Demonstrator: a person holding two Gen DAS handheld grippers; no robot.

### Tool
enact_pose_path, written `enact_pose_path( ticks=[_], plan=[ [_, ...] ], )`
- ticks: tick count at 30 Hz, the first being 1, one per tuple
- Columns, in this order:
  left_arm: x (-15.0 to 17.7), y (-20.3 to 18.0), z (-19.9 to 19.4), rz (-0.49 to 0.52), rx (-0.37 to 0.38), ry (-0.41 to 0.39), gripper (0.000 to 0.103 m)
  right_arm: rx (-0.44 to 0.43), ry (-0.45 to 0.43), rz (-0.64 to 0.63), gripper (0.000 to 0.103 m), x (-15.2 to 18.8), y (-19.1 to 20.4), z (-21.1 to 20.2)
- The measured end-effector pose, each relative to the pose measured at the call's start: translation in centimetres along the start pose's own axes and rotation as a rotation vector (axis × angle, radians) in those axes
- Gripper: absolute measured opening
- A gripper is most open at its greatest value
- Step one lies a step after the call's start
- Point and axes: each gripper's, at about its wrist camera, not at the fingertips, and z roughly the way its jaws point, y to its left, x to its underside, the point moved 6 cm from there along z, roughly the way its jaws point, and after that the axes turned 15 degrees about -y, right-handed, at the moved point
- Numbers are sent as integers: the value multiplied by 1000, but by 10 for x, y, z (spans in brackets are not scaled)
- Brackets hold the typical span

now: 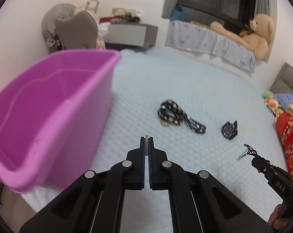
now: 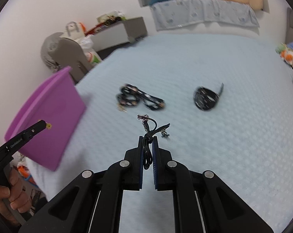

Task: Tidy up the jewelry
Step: 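Carry the bear charm and black cord keychain into the pink tub and release both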

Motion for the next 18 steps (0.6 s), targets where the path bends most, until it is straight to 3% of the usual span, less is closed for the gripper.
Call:
enact_pose_path(
  ticks=[10,18],
  plan=[
    [-45,45,-49,-25,-25,-99,3,-162,-30,15,8,-27,88,-15],
    [-93,108,-66,-31,-121,-159,3,-307,-32,-29,8,-61,174,0]
  ],
)
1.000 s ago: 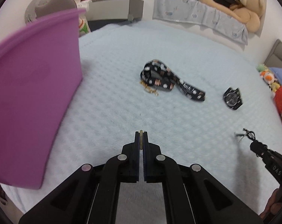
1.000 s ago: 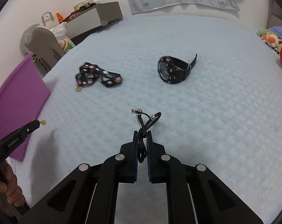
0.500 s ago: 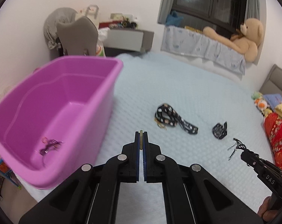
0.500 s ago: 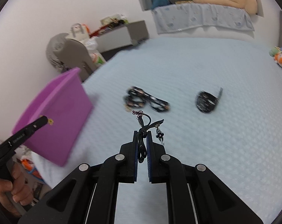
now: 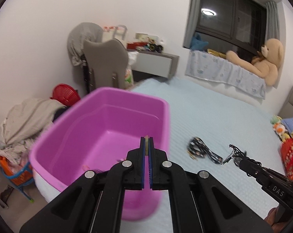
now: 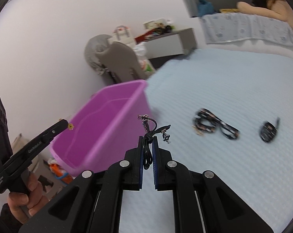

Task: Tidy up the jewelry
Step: 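Carry the bear charm and black cord keychain into the pink tub and release both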

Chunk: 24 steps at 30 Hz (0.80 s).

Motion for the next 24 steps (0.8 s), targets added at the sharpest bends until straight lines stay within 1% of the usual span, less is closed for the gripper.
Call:
enact_pose_path(
  ticks=[3,6,9,12,15,18,21,24],
  plan=[
    [-18,19,4,2,-27,-17,3,-49,11,-25,8,-13,27,22],
    [-34,42,17,-4,-57,-14,3,-91,26,-44,8,-22,50,45],
    [-38,62,32,-17,-84,5,3,-125,61,-86,8,-25,75,73],
    [-30,77,48,-32,-104,40,3,-152,95,-121,8,-23,97,102],
    [-18,89,67,-38,-136,84,3,-160,132,-138,8,-19,108,127],
    [-3,102,82,-50,-175,142,3,-164,193,-130,8,-10,111,154],
    [8,111,92,-50,-203,183,3,-148,241,-148,8,-1,112,175],
    [19,116,102,-53,-220,230,3,-134,270,-162,8,7,111,189]
  ],
)
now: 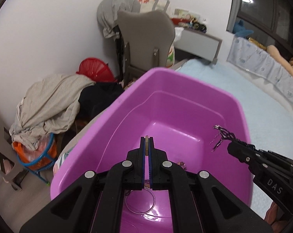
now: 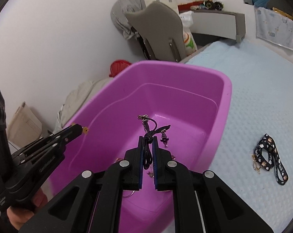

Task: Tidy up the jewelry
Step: 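Carry the bear charm and black cord keychain into the pink tub and release both, then withdraw both open tools from the tub toward the lanyard and watch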

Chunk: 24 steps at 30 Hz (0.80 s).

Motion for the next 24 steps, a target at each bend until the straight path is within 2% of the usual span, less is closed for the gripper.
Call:
enact_pose_path(
  ticks=[10,11,12,14,15,16,18,19,20,24],
  plan=[
    [11,3,15,-6,-15,69,4,41,65,-43,11,7,-2,31],
    [12,4,15,-3,-26,77,4,50,63,-47,16,7,-2,31],
    [13,5,15,-3,-33,87,5,55,61,-47,30,7,-3,31],
    [17,6,15,-12,-38,106,13,49,49,-39,47,7,-2,29],
    [18,8,15,-19,-44,113,25,50,41,-40,47,6,-2,29],
    [19,9,15,-23,-51,114,48,57,34,-46,47,5,-2,27],
    [15,13,8,-40,-73,73,71,57,29,-44,47,4,-3,25],
    [11,14,4,-43,-77,47,77,56,27,-39,47,4,-4,24],
    [9,14,2,-40,-85,28,79,57,27,-35,47,4,-4,23],
    [9,12,-1,-27,-85,33,80,57,23,-19,47,5,-7,19]
  ],
)
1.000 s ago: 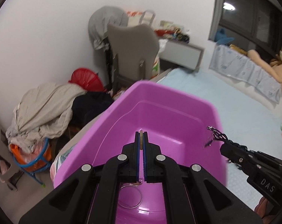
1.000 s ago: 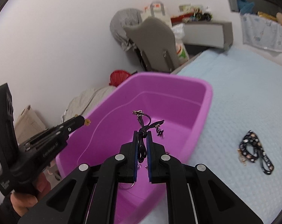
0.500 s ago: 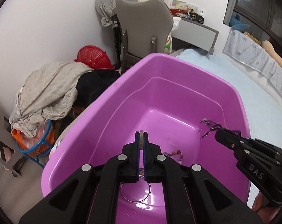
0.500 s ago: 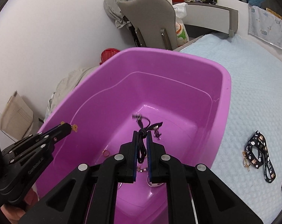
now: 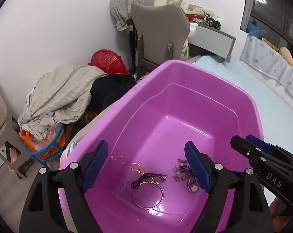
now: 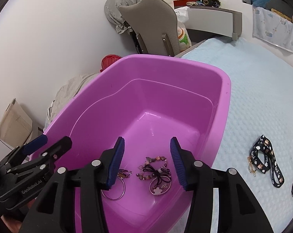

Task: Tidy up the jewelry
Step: 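Withdraw both open tools from the tub toward the lanyard and watch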

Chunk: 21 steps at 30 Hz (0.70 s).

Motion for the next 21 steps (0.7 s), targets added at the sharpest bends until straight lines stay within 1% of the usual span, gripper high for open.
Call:
enact_pose_path(
  ticks=[10,16,21],
  plan=[
    [2,2,-10,4,-8,-9,80,-6,-23,18,47,-1,-1,-18],
    [3,-1,-22,19,-21,-25,80,-4,-33,21,47,0,-2,-30],
    [1,-2,-35,19,-17,-34,80,-1,-47,32,47,3,-5,-47]
  ],
)
